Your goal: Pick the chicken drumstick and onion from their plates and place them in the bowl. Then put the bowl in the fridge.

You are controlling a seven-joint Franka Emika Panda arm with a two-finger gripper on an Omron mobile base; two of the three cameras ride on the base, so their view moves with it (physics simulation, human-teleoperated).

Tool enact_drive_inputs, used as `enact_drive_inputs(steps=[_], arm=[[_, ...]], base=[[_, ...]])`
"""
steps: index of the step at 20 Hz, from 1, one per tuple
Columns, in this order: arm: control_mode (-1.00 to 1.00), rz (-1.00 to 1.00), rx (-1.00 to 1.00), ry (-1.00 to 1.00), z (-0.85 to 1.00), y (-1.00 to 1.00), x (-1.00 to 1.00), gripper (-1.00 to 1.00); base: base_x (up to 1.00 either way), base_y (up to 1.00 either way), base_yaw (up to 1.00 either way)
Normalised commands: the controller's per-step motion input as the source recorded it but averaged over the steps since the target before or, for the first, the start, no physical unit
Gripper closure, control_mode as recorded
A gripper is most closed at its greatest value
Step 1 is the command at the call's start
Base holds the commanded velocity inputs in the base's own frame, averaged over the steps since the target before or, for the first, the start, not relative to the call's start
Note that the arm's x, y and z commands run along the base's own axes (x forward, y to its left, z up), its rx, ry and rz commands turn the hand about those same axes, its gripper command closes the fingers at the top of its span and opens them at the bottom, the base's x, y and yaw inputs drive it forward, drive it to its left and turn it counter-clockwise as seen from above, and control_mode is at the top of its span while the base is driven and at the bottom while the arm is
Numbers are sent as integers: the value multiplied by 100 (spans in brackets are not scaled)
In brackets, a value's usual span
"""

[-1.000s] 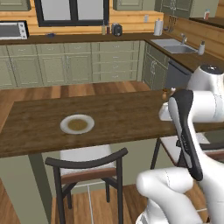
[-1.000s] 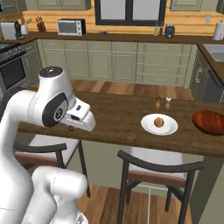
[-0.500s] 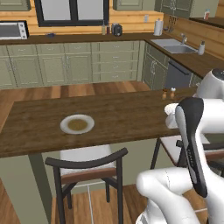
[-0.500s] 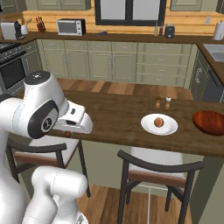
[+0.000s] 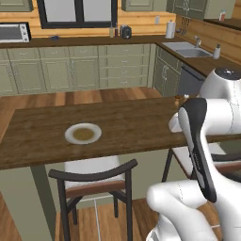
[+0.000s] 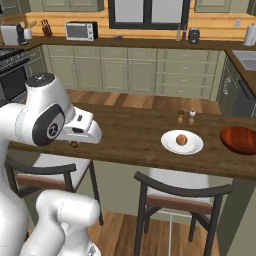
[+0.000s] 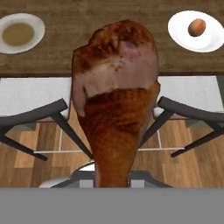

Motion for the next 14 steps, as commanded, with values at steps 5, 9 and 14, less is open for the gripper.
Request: enact_drive_inputs(steps=[5, 9, 14], arm=[[100, 0, 0, 0, 0, 6, 7, 100], [100, 0, 0, 0, 0, 0, 0, 100], [100, 0, 0, 0, 0, 0, 0, 100]], base=[[-1, -17, 0], [-25, -100, 0], [-5, -100, 0]])
